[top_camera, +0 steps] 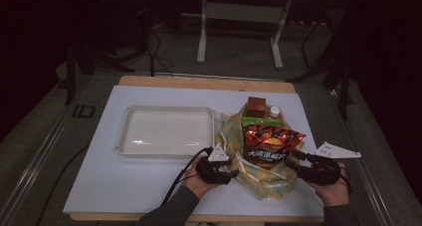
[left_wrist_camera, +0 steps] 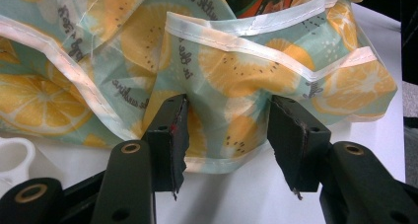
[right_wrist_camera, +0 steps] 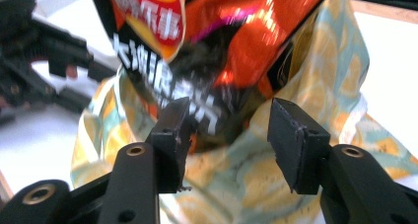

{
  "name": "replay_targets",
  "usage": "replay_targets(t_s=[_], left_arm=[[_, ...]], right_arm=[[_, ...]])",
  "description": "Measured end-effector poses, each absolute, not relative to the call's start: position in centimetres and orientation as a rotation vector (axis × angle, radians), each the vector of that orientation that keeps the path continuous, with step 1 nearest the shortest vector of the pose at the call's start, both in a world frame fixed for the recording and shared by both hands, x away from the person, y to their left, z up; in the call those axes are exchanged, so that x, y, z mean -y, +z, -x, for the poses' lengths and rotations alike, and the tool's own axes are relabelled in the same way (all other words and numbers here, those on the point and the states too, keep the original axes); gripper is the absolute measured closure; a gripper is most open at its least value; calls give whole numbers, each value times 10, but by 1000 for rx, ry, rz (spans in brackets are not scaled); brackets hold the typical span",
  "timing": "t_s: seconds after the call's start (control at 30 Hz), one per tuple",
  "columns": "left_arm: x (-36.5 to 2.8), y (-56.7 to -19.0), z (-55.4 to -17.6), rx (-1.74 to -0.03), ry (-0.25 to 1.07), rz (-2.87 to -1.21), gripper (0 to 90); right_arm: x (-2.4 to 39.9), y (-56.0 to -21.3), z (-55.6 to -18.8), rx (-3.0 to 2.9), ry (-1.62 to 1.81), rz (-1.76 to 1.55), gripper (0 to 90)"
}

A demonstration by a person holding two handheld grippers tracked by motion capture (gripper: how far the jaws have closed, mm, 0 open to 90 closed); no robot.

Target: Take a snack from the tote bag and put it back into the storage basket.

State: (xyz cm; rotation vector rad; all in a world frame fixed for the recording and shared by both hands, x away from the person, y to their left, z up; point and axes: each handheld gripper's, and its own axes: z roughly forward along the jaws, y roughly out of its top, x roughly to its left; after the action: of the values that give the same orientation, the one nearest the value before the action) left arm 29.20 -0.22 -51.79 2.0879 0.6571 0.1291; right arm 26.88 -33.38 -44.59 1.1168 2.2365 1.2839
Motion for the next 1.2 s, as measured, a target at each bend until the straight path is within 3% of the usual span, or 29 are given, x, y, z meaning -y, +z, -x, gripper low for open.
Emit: replay_targets(t_s=[0.33, 0.43, 0.63, 0.7, 1.2], left_arm=[[0, -519, -291, -660, 133, -2093, 496], [1, -519, -291, -659, 134, -2093, 496], [1, -519, -291, -662, 135, -2094, 496], [0, -519, -291, -663, 135, -2093, 495], [-13, -516, -286, -669, 141, -2072, 491]], right_arm=[[329, -443, -285, -2250, 1337, -1115, 598], [325, -442, -289, -2270, 1333, -1103, 695], [326, -442, -290, -2273, 1348, -1108, 771], [326, -442, -291, -2274, 1367, -1117, 843], [331, -439, -290, -2239, 1520, -1163, 891]])
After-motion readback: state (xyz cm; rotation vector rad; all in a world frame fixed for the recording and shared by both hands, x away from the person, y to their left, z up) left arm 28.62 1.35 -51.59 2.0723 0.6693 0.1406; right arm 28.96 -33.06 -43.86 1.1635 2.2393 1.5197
